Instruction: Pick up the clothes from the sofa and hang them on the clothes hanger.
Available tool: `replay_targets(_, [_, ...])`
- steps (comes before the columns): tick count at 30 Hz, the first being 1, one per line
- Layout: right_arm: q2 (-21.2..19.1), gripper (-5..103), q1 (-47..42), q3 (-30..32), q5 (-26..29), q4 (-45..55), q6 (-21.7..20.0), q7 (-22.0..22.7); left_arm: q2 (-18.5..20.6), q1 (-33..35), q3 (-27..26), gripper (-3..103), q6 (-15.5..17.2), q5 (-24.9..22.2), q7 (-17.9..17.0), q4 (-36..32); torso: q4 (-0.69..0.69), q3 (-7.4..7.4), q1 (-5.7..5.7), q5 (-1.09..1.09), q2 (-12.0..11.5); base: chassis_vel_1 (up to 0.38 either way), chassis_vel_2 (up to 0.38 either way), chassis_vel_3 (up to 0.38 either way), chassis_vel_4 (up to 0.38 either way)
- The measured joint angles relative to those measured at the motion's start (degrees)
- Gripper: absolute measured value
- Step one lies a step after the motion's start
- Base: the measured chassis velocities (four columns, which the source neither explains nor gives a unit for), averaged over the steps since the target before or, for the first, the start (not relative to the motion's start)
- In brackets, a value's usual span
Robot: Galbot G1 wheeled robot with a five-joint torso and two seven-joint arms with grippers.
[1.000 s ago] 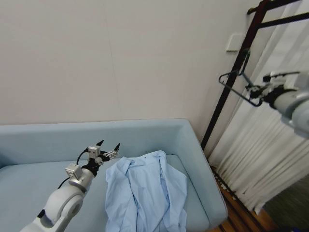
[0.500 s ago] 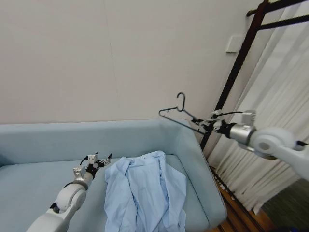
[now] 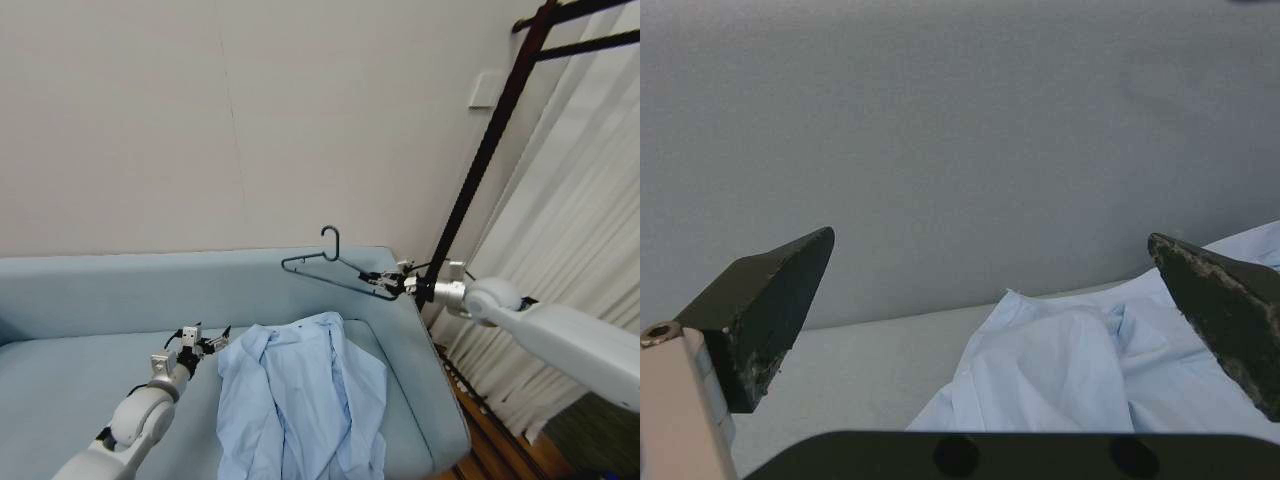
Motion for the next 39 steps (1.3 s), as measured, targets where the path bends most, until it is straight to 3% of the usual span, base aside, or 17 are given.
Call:
replay_targets(8, [0.0,12,-10.3,7.7,-5.2,4.8,1.5,5.0,-1.3,1.6,-0.9,100,-0.8,1.3,0.1,0.0,-0.03,0.0,0.0,-0.03,0.0,0.0,0.0,0.0,0.0])
replay_targets(10, [1.6,12,-16.0,13.4,-7.2,5.8,-0.2,5.1,-1.8,2.3,-1.8,100,-1.1,1.7,0.0,0.3,0.01,-0.01,-0.01,-0.02,0.0,0.0,0.0,0.0,0.0])
replay_targets(17, [5.9,12,-20.9,16.1,-11.7,3.6,-4.1,2.8,-1.9,-0.2,-1.3,100,-0.7,0.2,-0.7,5.9,0.0,0.0,-0.01,-0.02,0.0,0.0,0.0,0.0,0.0])
replay_targets(21, [7.9,12,-18.7,13.9,-11.1,1.1,-5.5,0.1,-0.8,-6.8,1.6,100,1.1,-5.9,2.6,14.5,-0.01,0.0,-0.01,-0.02,0.0,0.0,0.0,0.0,0.0])
replay_targets(27, [9.3,12,-19.5,13.6,-11.7,1.2,-5.7,0.0,-1.2,-15.0,6.5,100,2.1,-13.6,5.6,24.5,-0.01,0.01,0.0,0.0,0.0,0.0,0.0,0.0,0.0])
replay_targets(31, [9.6,12,-20.9,13.7,-11.8,3.2,-5.8,3.0,-4.3,-22.9,10.8,100,2.5,-17.1,10.7,35.8,-0.01,0.01,0.0,-0.02,0.0,0.0,0.0,0.0,0.0])
replay_targets(39, [10.7,12,-20.7,13.5,-11.9,3.5,-5.9,6.1,-11.1,-32.9,15.6,100,3.9,-20.0,15.6,48.8,-0.03,0.01,0.0,0.0,0.0,0.0,0.0,0.0,0.0])
